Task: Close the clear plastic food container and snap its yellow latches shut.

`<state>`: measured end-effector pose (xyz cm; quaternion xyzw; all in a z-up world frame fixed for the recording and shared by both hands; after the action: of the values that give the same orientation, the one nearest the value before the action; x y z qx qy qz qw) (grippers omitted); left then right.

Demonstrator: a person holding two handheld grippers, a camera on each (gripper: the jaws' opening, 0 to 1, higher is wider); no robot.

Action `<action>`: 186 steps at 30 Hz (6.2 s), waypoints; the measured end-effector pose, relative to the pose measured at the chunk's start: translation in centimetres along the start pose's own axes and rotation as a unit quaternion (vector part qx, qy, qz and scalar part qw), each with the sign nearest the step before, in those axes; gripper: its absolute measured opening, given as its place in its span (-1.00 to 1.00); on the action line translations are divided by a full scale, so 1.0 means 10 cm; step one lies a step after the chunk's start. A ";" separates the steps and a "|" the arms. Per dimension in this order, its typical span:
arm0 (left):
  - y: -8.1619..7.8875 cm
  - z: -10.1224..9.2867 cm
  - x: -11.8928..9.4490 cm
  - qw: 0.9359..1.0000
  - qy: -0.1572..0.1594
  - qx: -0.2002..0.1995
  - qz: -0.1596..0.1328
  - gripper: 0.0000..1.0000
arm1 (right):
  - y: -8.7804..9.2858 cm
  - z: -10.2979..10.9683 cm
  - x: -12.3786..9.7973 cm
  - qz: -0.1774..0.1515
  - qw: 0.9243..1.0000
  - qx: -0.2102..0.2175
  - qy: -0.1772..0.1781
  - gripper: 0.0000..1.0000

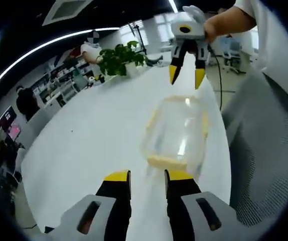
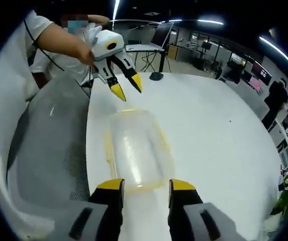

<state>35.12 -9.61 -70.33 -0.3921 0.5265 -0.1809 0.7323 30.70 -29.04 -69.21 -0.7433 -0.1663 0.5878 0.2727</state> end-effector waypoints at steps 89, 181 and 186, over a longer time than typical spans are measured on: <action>-0.03 -0.33 0.33 0.929 -0.003 -0.365 0.067 -0.40 | 0.10 0.07 0.33 0.041 0.947 0.308 0.084 -0.40; 0.51 1.09 -0.26 0.916 -0.083 -0.392 0.001 0.09 | -1.03 -0.69 1.16 -0.018 0.966 0.247 0.077 0.14; 0.36 0.88 -0.35 0.933 -0.049 -0.356 -0.010 0.19 | -1.04 -0.63 1.06 -0.029 0.970 0.221 0.095 0.63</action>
<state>41.31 -1.60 -69.67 -0.6407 0.5158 0.0303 0.5680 40.25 -16.05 -70.24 -0.7120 -0.0273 0.5284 0.4616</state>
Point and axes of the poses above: the point that each gripper's makers call its tool centre point, and the gripper's own axes: x roughly forward along the fingers, z roughly to its left, y roughly out of its underside, the point moved 1 cm from there along -x, roughly backward along the fingers, and after that the axes turned 8 degrees about -x, right-handed, at the moved point
